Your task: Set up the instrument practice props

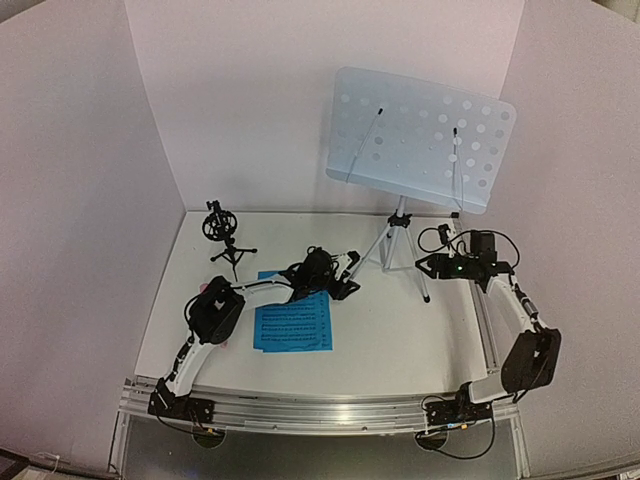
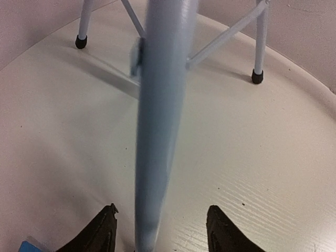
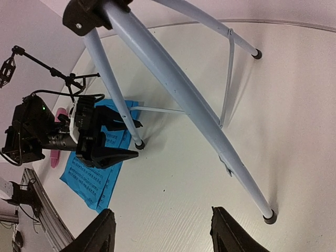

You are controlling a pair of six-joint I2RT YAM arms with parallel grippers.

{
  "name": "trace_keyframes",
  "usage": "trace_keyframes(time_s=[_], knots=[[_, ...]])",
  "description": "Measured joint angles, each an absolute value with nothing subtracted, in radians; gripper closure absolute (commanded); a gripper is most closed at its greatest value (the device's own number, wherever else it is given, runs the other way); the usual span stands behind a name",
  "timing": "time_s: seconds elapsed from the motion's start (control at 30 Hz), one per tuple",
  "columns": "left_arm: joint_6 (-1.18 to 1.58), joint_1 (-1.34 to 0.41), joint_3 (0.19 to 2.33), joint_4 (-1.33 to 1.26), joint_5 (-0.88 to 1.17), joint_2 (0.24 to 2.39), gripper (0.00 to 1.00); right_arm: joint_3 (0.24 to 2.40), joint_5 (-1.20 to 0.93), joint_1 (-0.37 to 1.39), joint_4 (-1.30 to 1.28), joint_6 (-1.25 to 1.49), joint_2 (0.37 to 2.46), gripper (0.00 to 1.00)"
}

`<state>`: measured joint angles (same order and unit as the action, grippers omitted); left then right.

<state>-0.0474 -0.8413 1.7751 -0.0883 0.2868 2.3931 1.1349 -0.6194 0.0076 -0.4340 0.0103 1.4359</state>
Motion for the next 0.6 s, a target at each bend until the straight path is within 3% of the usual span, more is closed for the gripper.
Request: trace_keyframes(time_s=[0.27,0.6], knots=[[-0.11,-0.832,1.664,0.072,0.412,2.154,0.25,1.125,-0.552,0.097,-0.433,0.124,1.363,0.39],[-0.129,-0.78,1.271,0.191,0.465,1.622,0.2,1.108,-0.356,0.376,-0.418,0.356,1.309,0.39]])
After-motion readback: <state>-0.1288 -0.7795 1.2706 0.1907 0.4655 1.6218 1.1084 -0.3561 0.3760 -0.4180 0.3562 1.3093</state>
